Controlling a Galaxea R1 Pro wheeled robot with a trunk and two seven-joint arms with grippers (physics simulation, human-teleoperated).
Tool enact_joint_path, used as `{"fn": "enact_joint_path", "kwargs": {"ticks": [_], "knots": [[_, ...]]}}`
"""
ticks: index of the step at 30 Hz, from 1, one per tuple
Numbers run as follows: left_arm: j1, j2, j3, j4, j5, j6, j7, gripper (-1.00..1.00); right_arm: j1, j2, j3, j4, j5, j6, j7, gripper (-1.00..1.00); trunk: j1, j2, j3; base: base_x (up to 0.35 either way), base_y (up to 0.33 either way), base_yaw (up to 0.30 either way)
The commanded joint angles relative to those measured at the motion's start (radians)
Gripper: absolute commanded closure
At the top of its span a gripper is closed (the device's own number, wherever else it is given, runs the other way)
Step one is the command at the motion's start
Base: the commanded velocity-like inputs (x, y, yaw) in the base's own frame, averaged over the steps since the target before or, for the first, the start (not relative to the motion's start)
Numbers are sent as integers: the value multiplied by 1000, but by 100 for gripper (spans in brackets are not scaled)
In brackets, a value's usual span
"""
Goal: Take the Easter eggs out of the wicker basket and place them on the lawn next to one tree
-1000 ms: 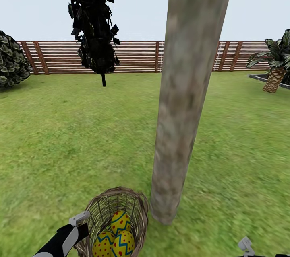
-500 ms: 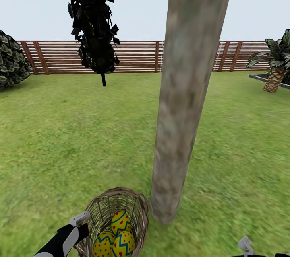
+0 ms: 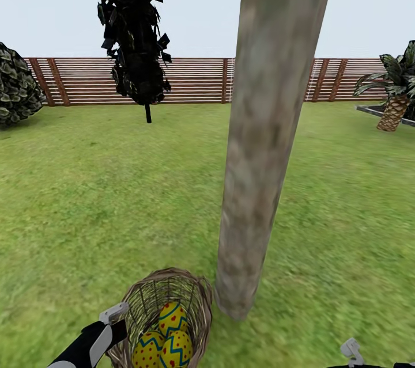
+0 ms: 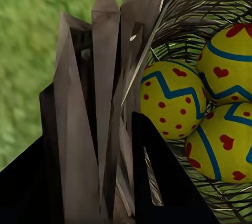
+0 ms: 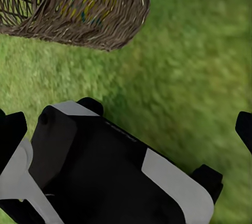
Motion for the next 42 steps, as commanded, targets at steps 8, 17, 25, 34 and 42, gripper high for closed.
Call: {"fn": "enact_joint_path", "kwargs": {"ticks": [8, 17, 25, 34, 42], "knots": [[0, 0, 0, -2, 12, 5, 5, 100, -1, 1, -8, -1, 8, 11, 6, -100, 31, -57, -26, 0, 0, 0], [0, 0, 0, -2, 12, 5, 5, 100, -1, 1, -8, -1, 7, 11, 8, -100, 65, -120, -54, 0, 0, 0], [0, 0, 0, -2, 12, 5, 5, 100, -1, 1, -8, -1, 7, 11, 8, -100, 96, -176, -79, 0, 0, 0], [0, 0, 0, -2, 12, 5, 5, 100, -1, 1, -8, -2, 7, 11, 6, -100, 130, -239, -108, 0, 0, 0], [0, 0, 0, -2, 12, 5, 5, 100, -1, 1, -8, -2, 7, 11, 6, -100, 161, -295, -133, 0, 0, 0]]}}
